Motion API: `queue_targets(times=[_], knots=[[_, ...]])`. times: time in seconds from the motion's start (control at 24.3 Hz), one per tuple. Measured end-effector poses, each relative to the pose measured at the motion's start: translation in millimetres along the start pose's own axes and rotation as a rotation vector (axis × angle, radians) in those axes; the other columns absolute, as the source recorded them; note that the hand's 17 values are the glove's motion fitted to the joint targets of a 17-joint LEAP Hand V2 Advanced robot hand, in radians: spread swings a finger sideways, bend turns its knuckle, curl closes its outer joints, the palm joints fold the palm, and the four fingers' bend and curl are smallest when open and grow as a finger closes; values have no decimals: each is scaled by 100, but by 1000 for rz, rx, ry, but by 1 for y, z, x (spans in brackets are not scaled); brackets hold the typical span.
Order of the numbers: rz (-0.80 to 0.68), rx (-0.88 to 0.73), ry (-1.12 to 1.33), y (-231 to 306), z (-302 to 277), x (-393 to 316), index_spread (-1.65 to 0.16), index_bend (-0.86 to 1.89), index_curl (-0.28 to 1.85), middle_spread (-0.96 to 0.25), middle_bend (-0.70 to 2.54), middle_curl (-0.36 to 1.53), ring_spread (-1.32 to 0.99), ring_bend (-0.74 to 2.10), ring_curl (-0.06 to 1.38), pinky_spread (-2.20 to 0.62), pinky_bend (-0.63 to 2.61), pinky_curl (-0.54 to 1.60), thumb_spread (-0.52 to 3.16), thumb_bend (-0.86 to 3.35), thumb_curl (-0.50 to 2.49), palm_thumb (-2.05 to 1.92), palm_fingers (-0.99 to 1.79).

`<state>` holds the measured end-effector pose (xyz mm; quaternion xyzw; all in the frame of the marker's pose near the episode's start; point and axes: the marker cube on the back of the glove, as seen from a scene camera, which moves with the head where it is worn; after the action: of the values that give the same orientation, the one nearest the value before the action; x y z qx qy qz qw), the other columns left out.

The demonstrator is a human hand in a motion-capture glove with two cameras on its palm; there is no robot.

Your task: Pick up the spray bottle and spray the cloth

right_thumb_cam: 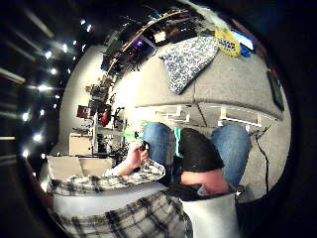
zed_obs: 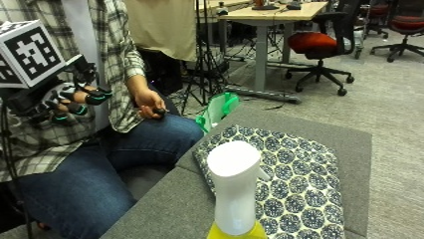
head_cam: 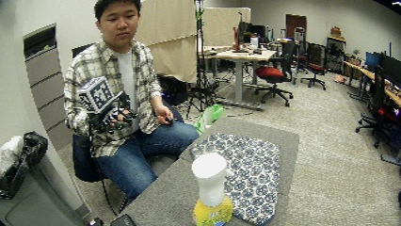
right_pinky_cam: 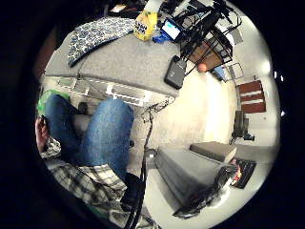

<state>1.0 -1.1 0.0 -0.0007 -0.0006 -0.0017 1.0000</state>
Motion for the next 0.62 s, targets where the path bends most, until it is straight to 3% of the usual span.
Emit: queue_targets(times=[0.29, 0.62], knots=[[12, -6, 1, 2, 2, 2, -29, 22, 14, -6, 16, 8, 10, 26, 9, 13, 38, 11, 77, 23, 16, 42, 20], [11, 5, 4, -25, 5, 9, -35, 21, 21, -7, 17, 12, 12, 27, 13, 16, 41, 14, 99, 20, 22, 45, 18]])
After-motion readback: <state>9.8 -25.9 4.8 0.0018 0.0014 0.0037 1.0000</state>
